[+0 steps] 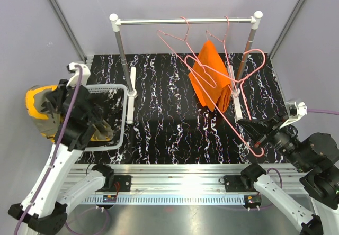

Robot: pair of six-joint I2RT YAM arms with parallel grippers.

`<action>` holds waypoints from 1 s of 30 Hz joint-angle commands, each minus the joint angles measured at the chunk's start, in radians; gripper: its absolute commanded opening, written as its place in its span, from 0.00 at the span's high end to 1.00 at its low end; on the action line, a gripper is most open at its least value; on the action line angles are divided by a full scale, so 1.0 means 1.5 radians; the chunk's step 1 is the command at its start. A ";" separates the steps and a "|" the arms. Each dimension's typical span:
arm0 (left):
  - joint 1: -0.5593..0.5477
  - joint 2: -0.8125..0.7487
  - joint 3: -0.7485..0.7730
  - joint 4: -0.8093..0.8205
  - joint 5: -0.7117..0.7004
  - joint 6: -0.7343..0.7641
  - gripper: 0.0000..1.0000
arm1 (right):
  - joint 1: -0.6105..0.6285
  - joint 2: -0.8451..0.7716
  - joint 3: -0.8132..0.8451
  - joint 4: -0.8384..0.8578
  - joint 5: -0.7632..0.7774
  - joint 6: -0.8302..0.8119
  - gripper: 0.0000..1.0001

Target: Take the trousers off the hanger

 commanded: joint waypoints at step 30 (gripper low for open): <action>0.064 0.042 0.064 -0.119 -0.031 -0.260 1.00 | -0.002 -0.014 0.025 0.034 -0.015 0.000 1.00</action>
